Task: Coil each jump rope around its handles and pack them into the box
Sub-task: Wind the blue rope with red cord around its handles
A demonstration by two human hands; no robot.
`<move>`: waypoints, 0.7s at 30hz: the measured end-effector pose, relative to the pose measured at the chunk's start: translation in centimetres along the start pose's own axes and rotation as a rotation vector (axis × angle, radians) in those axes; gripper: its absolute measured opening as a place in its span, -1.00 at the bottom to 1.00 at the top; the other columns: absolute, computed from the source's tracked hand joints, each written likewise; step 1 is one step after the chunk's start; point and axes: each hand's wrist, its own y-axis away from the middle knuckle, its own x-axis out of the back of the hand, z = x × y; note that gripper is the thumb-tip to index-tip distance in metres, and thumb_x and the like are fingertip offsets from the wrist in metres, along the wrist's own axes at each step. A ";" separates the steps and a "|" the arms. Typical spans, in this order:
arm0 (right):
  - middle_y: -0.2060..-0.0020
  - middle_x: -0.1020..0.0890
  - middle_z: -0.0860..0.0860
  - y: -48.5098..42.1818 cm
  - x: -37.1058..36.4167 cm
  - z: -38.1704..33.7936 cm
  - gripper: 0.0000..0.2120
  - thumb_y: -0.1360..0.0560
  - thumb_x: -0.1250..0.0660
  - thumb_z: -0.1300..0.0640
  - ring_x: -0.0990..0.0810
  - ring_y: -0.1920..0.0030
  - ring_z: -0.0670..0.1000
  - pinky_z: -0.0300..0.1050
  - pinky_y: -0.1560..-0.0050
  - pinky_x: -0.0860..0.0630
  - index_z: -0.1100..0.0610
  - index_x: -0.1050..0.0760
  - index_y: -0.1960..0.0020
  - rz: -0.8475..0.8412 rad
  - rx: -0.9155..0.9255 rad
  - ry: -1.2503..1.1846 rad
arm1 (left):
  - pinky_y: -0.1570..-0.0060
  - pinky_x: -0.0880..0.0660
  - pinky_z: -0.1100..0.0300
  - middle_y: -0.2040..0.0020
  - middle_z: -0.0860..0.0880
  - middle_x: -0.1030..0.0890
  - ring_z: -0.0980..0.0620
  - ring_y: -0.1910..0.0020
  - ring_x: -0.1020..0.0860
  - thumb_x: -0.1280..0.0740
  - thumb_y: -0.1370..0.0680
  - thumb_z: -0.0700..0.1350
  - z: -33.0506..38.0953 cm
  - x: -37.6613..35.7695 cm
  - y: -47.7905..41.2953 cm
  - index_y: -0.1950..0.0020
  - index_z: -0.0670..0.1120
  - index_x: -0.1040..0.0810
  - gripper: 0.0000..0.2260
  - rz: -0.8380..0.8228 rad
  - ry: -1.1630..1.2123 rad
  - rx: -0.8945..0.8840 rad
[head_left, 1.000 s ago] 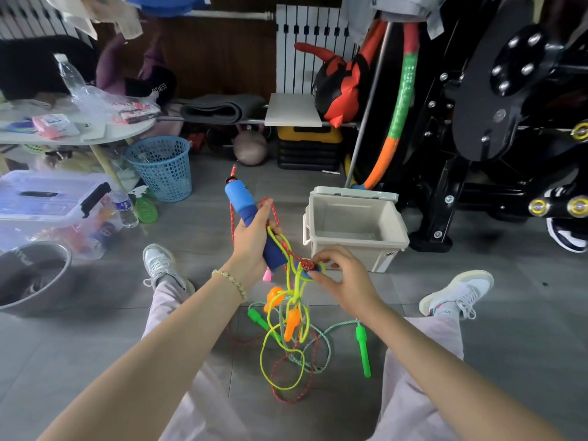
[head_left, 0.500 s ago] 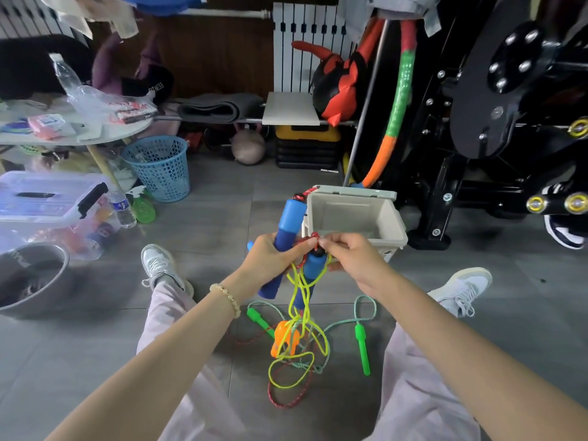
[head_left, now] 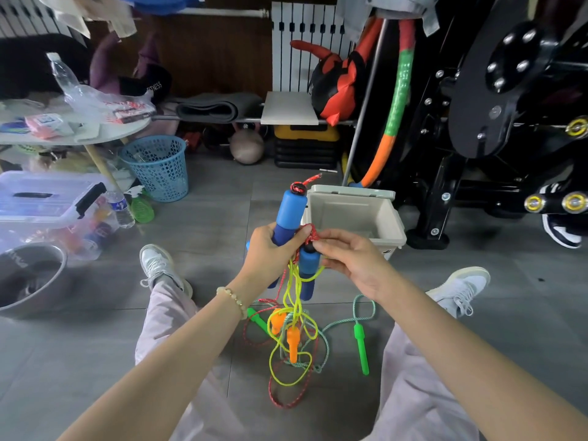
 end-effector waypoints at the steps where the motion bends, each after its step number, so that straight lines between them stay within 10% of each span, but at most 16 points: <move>1: 0.29 -0.67 -0.05 0.1 0.0 -0.1 -0.88 -0.46 -0.34 0.33 -0.61 0.29 -0.18 -0.34 0.28 -0.54 0.14 -0.53 0.09 0.013 0.007 -0.020 | 0.34 -0.38 0.12 0.40 -0.06 -0.46 0.00 0.40 -0.37 -0.43 -0.49 -0.02 0.1 0.0 0.0 0.18 -0.25 -0.55 -0.72 0.007 0.001 -0.022; 8: 0.20 -0.60 0.03 -0.1 0.8 1.3 -0.88 -0.55 -0.25 0.28 -0.56 0.33 -0.11 -0.35 0.35 -0.50 0.17 -0.54 -0.01 0.184 -0.065 -0.045 | 0.41 -0.41 0.24 0.54 0.06 -0.39 0.10 0.54 -0.37 -0.38 -0.53 -0.09 1.2 0.4 -0.7 0.37 -0.11 -0.35 -0.67 0.128 0.251 0.071; 16: -0.13 -0.47 -0.01 -0.5 0.2 2.4 -0.63 -0.38 -0.45 -0.07 -0.37 -0.18 -0.06 -0.21 -0.21 -0.27 0.03 -0.55 -0.14 0.062 0.342 0.864 | 0.38 -0.41 0.27 0.49 -0.01 -0.37 0.10 0.52 -0.36 -0.37 -0.53 -0.08 1.2 -0.2 -0.8 0.39 -0.10 -0.32 -0.64 0.047 0.361 0.161; 21: -0.06 -0.63 -0.07 -0.6 0.4 1.0 -0.81 -0.46 -0.40 0.07 -0.53 -0.13 -0.09 -0.26 -0.18 -0.39 0.00 -0.56 -0.07 0.020 0.244 0.493 | 0.41 -0.43 0.26 0.49 0.05 -0.45 0.10 0.48 -0.41 -0.38 -0.52 -0.05 1.0 0.7 -1.3 0.26 -0.11 -0.46 -0.78 0.118 0.355 0.231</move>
